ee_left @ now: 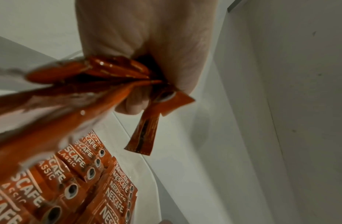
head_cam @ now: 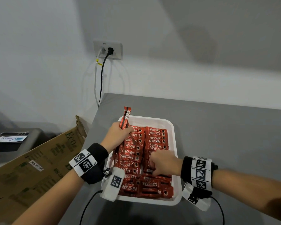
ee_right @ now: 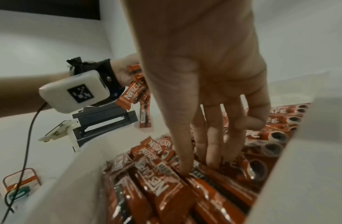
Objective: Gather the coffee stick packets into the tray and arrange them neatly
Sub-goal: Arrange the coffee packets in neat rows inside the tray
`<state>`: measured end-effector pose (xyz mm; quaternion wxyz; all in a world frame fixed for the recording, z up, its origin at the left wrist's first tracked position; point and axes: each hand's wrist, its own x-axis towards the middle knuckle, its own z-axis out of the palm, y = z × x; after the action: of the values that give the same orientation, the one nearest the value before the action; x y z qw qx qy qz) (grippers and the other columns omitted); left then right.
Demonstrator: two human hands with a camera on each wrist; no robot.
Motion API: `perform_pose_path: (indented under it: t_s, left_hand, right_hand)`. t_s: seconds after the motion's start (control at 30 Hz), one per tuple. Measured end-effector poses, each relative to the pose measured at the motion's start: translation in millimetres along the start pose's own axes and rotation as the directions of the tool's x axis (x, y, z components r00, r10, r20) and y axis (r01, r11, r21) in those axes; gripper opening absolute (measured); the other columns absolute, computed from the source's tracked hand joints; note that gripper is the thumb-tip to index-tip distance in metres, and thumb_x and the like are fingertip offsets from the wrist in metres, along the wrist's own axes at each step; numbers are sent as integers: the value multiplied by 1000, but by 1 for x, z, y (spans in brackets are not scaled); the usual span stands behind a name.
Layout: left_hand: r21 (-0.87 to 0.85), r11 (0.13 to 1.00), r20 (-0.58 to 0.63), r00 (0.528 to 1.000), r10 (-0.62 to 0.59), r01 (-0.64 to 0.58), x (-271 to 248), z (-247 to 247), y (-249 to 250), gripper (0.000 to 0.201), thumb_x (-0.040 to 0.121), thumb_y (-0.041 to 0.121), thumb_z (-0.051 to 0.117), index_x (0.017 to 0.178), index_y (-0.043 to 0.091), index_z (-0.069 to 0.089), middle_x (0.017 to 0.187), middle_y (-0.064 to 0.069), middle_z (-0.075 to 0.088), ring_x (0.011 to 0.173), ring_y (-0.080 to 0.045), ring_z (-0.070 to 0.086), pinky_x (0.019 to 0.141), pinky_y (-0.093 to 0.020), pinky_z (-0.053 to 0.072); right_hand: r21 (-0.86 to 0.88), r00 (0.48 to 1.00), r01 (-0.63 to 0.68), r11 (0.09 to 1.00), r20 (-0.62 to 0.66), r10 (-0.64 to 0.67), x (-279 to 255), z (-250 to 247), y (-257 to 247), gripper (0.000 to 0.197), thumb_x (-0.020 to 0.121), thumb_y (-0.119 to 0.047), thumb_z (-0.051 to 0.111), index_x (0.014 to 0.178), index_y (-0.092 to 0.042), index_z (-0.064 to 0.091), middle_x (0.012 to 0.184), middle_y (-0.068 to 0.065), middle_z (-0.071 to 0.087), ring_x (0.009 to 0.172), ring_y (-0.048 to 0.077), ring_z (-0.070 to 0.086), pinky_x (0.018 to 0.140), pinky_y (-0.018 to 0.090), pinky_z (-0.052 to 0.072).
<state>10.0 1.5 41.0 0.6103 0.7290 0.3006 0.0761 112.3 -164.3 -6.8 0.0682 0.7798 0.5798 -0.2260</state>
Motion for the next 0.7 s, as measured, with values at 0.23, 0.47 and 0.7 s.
perform_pose_path:
  t_s: [0.23, 0.47, 0.7]
  left_hand:
    - [-3, 1000, -2, 1000, -6, 6, -4, -4, 1, 13, 89, 15, 57, 93, 2, 56, 103, -33, 62, 90, -43, 63, 84, -46, 52]
    - [7, 1000, 9, 1000, -7, 7, -2, -3, -1, 12, 90, 15, 56, 80, 8, 53, 87, -22, 63, 77, -30, 64, 80, -40, 53]
    - [0, 1000, 27, 999, -22, 22, -4, -1, 0, 16, 91, 15, 55, 98, 1, 57, 103, -26, 65, 89, -38, 65, 83, -40, 53]
  right_hand:
    - [74, 997, 25, 997, 72, -30, -3, -5, -2, 11, 80, -19, 71, 80, -11, 63, 84, -1, 64, 69, 10, 55, 51, 16, 35]
    - [409, 989, -5, 913, 135, -55, -5, -20, 13, 31, 88, -8, 59, 67, -18, 39, 69, -3, 52, 62, 10, 55, 57, 21, 43]
    - [446, 987, -20, 895, 154, -55, -7, -17, 17, 9, 90, -14, 58, 93, -7, 63, 96, 11, 63, 77, 12, 56, 66, 15, 46]
